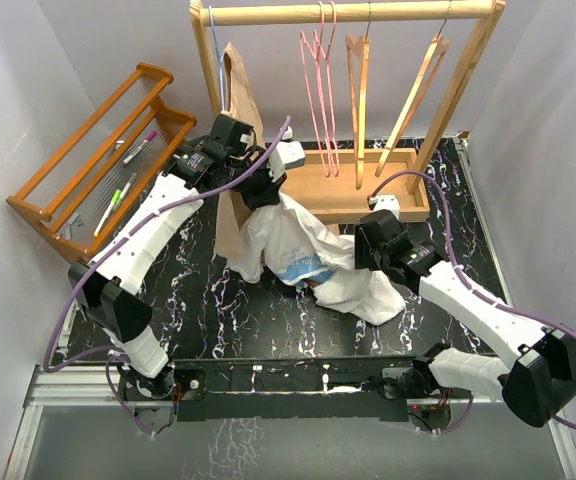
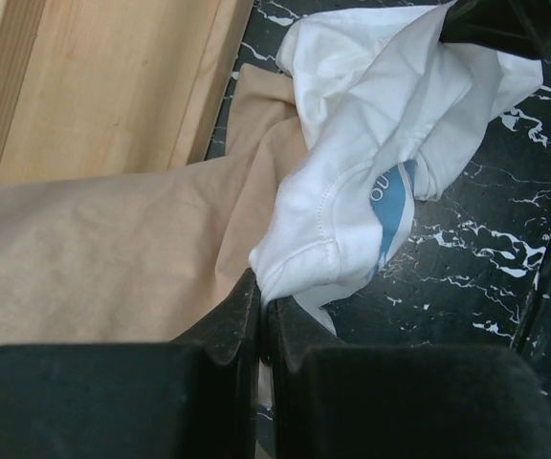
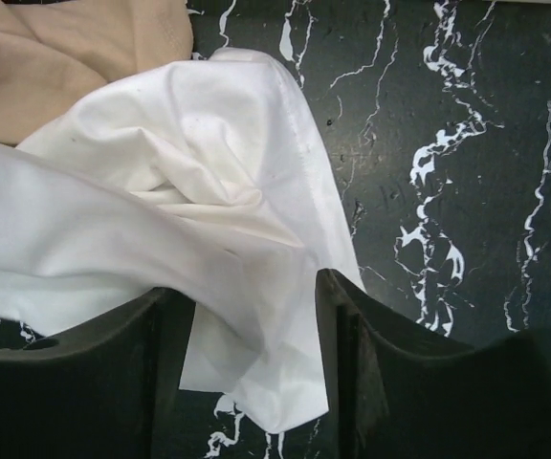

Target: Place the t-shirt on the hanger

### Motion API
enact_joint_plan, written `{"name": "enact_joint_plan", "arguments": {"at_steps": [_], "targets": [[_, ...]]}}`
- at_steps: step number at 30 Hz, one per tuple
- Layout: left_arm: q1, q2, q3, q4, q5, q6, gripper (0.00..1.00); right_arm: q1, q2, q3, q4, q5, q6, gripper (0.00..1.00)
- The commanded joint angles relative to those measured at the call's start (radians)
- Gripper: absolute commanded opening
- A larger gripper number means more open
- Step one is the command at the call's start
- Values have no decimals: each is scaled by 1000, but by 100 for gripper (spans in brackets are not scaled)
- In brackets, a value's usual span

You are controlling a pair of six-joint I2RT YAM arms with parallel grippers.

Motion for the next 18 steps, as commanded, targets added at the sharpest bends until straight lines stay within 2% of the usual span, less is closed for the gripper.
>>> {"name": "enact_joint_plan", "arguments": {"at_steps": [1, 3, 6, 10, 18], "targets": [[-1, -39, -8, -35, 14, -29, 0, -5, -104, 39, 48, 58, -4, 63], [-4, -61, -49, -12, 8, -33, 0, -7, -141, 67, 14, 103, -12, 68], [-6, -76, -85, -4, 6, -36, 0, -11, -164, 143, -53, 139, -15, 72], [-5, -103, -120, 23, 9, -46, 0, -11, -184, 282, -88, 127, -22, 72], [-5, -150, -187, 53, 11, -61, 0, -11, -184, 573, -146, 200, -86, 72]]}}
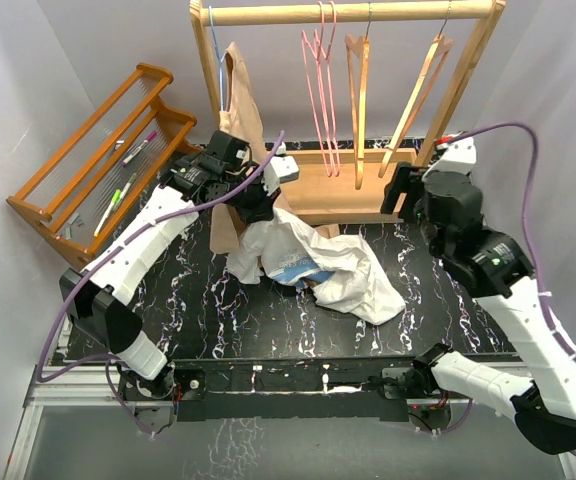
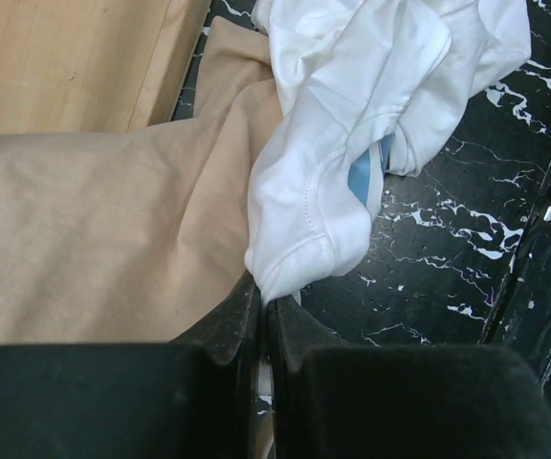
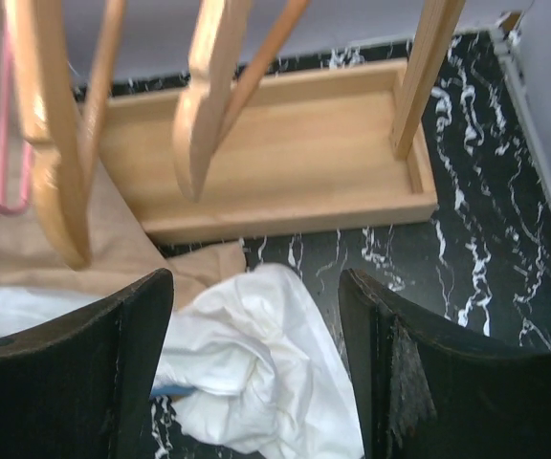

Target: Place the t-shirt on the hanger

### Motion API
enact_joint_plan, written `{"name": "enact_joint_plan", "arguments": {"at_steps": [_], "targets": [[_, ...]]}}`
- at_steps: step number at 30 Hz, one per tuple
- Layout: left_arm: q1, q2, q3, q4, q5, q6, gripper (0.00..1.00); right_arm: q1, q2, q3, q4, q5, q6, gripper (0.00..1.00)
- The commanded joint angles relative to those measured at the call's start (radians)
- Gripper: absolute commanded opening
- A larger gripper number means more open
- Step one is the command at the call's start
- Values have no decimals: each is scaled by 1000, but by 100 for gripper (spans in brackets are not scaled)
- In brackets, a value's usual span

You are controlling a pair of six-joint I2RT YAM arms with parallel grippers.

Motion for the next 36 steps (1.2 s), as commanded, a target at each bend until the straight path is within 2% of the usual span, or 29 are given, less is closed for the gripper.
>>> {"name": "enact_joint_plan", "arguments": {"at_steps": [1, 7, 14, 20, 30, 36], "targets": [[-3, -81, -23, 22, 12, -14, 0, -5, -21, 154, -16, 39, -45, 72], [-3, -75, -19, 30, 16, -15, 0, -5, 35, 268, 40, -28, -97, 71], [-3, -69, -26, 47, 25, -39, 0, -5, 227, 420, 204, -154, -172, 69], [-3, -82, -48, 65, 38, -52, 0, -5, 363, 458, 375, -217, -236, 66], [-5, -107, -90, 96, 61, -61, 0, -5, 417, 412, 578, -126, -300, 63], [-4, -110, -104, 105, 69, -59, 0, -11, 433, 427, 636, -77, -336, 62]]}}
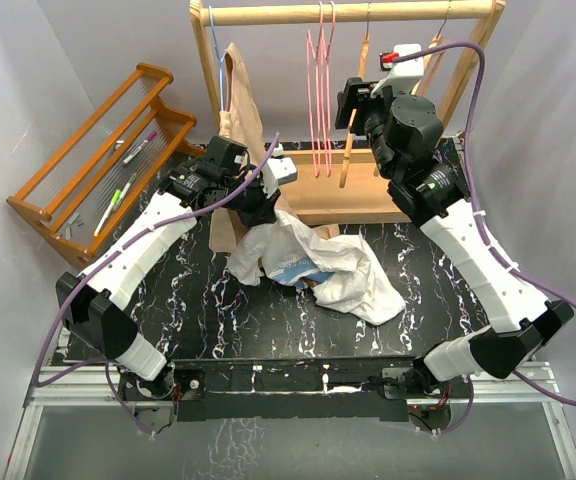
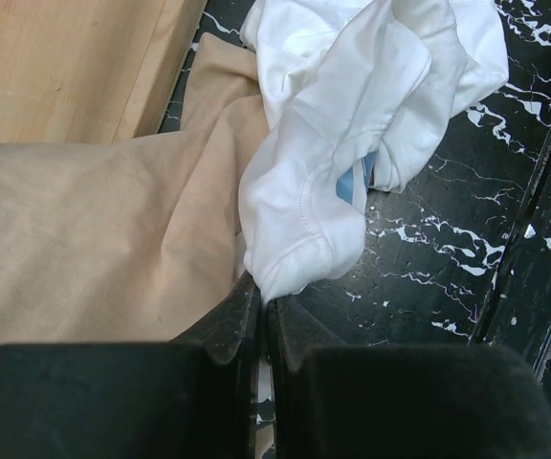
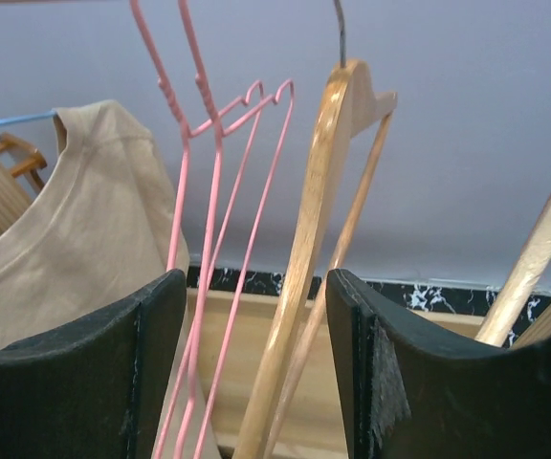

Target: Place the t-shirt on the hanger

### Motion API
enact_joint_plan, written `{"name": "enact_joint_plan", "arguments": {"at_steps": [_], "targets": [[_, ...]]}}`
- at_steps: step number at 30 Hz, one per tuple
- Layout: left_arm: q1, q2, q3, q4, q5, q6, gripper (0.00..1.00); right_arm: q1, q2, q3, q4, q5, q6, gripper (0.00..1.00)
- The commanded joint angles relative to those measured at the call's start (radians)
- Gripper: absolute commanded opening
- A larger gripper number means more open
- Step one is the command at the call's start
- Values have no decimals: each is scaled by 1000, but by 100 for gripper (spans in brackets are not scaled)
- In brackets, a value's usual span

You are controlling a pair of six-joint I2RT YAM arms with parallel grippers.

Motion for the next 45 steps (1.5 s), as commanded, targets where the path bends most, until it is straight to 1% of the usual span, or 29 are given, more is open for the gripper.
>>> {"name": "enact_joint_plan", "arguments": {"at_steps": [1, 6, 12, 17, 21, 27, 31, 38, 39, 45], "targets": [[-4, -58, -13, 21, 39, -6, 0, -19, 6, 40, 122, 49, -54, 62], [-5, -57, -20, 30, 51, -15, 0, -69, 76, 100, 128, 41, -57, 62], [-5, -58, -26, 30, 58, -17, 0, -126, 132, 124, 160, 14, -35, 59], [-4, -63, -27, 28, 59, -15, 0, -146, 167, 127, 160, -11, -8, 58], [-5, -68, -34, 28, 58, -12, 0, -153, 161, 108, 175, -17, -3, 56], [-4, -66, -37, 32, 66, -15, 0, -171, 148, 57, 249, -63, -36, 48], [-4, -66, -38, 30, 68, -15, 0, -188, 158, 59, 251, -119, -35, 40], [-5, -66, -41, 26, 68, -14, 0, -209, 160, 39, 267, -186, -24, 9], [-4, -67, -41, 26, 68, -12, 0, -212, 156, 35, 269, -198, -24, 8], [-5, -69, -47, 26, 68, -10, 0, -225, 128, 17, 276, -253, -22, 8]]}}
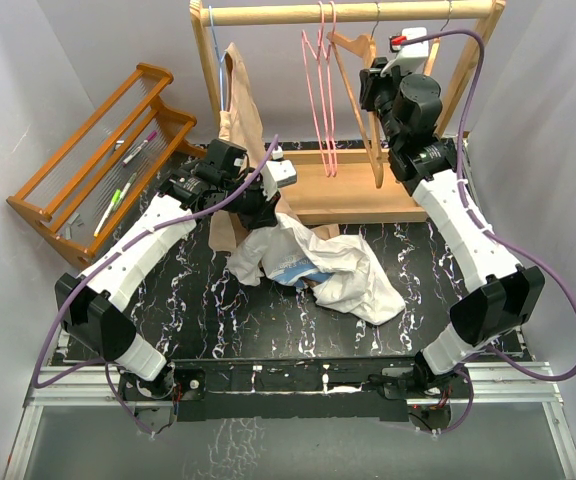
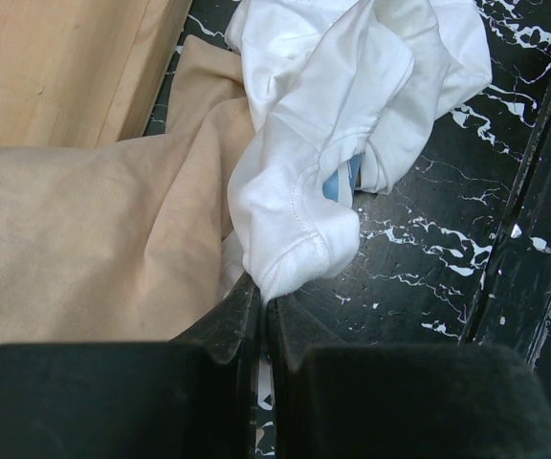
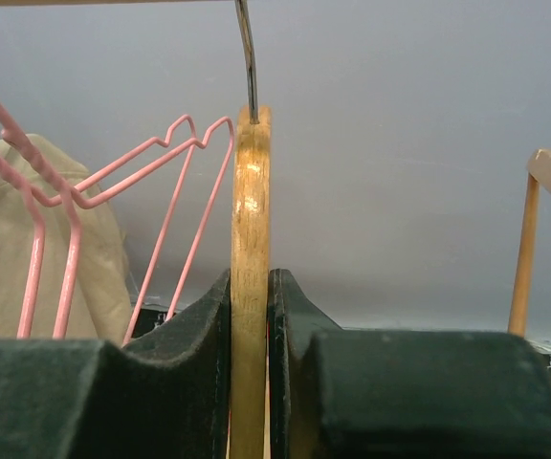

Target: Place the t-shirt on the hanger

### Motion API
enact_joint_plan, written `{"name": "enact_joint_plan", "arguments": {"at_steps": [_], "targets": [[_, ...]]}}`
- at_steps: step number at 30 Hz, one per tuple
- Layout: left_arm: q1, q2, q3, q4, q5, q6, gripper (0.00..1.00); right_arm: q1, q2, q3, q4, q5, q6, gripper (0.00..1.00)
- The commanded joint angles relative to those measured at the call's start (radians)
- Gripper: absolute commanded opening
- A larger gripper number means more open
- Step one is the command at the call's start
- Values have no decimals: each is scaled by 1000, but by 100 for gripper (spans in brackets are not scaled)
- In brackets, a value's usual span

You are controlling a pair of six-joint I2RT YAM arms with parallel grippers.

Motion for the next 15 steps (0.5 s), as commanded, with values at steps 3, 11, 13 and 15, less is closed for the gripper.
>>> {"name": "enact_joint_plan", "arguments": {"at_steps": [3, 11, 13, 15], "targets": [[-5, -54, -11, 3, 38, -4, 0, -12, -70, -2, 55, -69, -4, 8], [-5, -51, -9, 4, 31, -5, 0, -13, -114, 65, -7, -90, -36, 8], [-4, -48, -6, 4, 32, -6, 0, -13, -124, 73, -17, -90, -46, 8], [-4, -45, -2, 4, 33, -10, 0, -13, -130, 84, -23, -89, -55, 8]]}}
